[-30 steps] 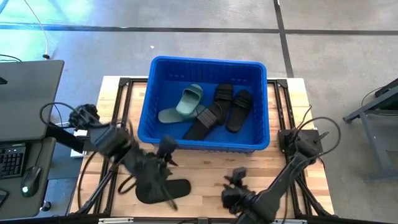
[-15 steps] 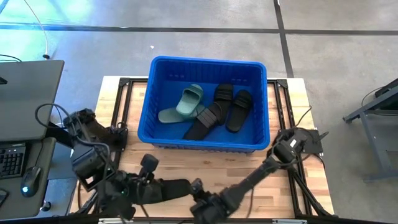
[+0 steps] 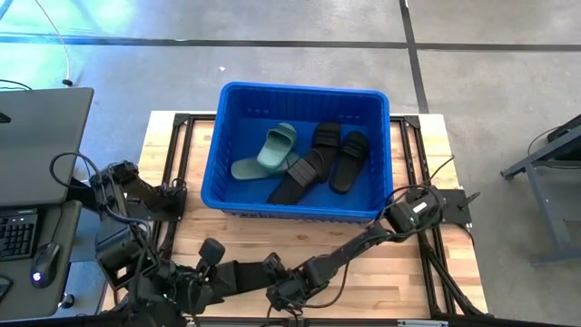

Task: Pick and place slides into bin
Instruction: Put the black slipper into the blue bin

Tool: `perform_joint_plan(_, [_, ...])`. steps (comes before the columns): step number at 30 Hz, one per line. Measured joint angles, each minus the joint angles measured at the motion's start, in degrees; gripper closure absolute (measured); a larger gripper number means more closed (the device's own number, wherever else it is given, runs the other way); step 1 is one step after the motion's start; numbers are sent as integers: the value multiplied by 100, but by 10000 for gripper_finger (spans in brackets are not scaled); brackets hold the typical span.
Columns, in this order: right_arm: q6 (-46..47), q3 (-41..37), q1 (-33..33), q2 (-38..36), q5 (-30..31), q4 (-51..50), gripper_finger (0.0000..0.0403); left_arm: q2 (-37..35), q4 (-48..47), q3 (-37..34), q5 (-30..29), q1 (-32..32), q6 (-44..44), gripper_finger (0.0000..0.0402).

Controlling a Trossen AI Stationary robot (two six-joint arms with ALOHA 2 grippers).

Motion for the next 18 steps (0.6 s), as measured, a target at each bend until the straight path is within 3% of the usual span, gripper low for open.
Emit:
perform_joint_plan(7, [205,32,-135,173,65,5,258,126,0,-2,-37,12,103,275])
perform_joint_plan(10, [344,33,-158,179,14,19,296,162,-18,-2,5,8,107,275])
perform_joint_plan(14, [339,35,-138,149,121,56,377,210,-3,-2,57,8,105,275])
perform_joint_plan(18, [914,316,-43,199,518,-218,379,204,-13,-2,284,10,249,275])
